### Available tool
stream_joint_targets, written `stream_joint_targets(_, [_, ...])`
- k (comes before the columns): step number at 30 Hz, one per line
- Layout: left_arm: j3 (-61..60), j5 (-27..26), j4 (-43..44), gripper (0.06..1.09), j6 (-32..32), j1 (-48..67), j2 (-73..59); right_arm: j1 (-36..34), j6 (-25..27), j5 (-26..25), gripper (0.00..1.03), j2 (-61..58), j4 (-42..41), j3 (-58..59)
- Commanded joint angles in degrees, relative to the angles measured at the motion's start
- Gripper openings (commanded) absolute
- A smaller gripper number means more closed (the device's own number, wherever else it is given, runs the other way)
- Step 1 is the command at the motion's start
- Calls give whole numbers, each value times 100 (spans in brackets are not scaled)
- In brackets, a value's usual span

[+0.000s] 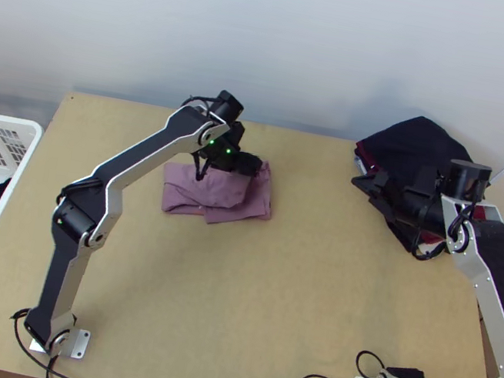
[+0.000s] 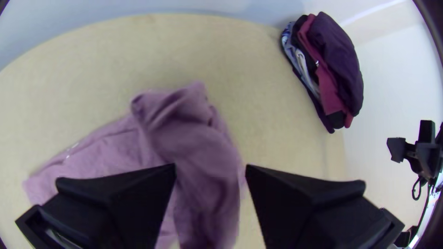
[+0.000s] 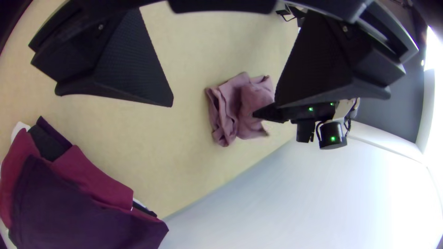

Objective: Fold the t-shirt

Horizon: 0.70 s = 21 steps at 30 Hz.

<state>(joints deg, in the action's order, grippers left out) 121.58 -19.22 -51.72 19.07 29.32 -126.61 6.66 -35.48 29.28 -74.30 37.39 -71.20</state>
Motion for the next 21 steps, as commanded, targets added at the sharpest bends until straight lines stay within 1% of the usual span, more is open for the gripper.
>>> stream_joint_targets(1, [437, -20, -22, 105, -44, 135, -66, -6, 94, -80, 99, 144, 6, 264])
stream_joint_targets(6, [525, -73, 101, 105, -44, 188, 75, 82, 173, -142, 99, 83, -3, 361])
stream_joint_targets(9, [525, -82, 31, 105, -105, 118, 163, 152, 209, -150, 99, -67, -12, 379])
stream_joint_targets(14, [507, -11, -198, 105, -220, -234, 514, 547, 314, -221, 99, -445, -135, 317])
stream_joint_targets(16, [507, 217, -321, 105, -387, -357, 743, 802, 393, -405, 99, -708, -135, 194])
stream_joint_targets(17, [498, 472, -347, 105, -474, -427, 892, 969, 472, -563, 99, -849, -135, 133])
stream_joint_targets(19, [490, 1210, -373, 105, -659, -506, 1173, 1321, 727, -1056, 99, -1130, -135, -8])
stream_joint_targets(21, [463, 1694, -426, 105, -817, -612, 1455, 1602, 903, -1451, 99, -1438, -135, -219])
